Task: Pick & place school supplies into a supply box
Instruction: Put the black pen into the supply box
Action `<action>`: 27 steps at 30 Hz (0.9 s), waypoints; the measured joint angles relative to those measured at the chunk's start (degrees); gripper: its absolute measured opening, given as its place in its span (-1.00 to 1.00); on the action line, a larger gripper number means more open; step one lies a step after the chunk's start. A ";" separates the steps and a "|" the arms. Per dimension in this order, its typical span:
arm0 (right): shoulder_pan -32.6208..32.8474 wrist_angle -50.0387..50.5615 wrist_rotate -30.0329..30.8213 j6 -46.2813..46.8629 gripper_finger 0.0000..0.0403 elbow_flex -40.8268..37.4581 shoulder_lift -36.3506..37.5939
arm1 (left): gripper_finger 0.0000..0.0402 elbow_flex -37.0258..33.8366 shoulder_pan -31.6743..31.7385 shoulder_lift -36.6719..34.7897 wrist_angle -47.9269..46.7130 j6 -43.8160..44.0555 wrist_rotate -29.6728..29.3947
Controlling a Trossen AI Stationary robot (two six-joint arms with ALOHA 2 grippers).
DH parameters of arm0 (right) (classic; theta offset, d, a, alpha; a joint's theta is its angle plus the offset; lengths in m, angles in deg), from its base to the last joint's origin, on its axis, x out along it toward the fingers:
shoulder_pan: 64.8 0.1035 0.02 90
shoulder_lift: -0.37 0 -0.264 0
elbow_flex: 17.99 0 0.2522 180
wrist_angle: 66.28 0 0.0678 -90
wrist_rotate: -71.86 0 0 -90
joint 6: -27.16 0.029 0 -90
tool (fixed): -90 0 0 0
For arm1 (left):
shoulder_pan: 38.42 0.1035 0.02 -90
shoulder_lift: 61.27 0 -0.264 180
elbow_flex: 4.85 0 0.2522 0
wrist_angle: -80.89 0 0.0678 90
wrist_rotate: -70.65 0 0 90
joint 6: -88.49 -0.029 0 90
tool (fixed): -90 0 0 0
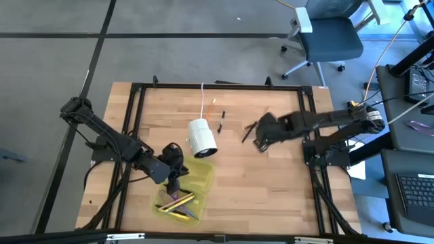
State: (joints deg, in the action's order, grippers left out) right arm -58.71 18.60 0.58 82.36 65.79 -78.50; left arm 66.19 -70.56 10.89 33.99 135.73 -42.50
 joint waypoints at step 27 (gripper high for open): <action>-35.61 -3.60 -10.34 -34.47 -0.24 -18.55 -0.26 | -0.76 0.00 0.00 0.00 3.43 0.03 -11.84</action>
State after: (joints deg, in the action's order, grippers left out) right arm -94.31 15.00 -9.77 47.89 47.24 -78.77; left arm 66.19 -70.56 10.89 37.42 135.76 -54.33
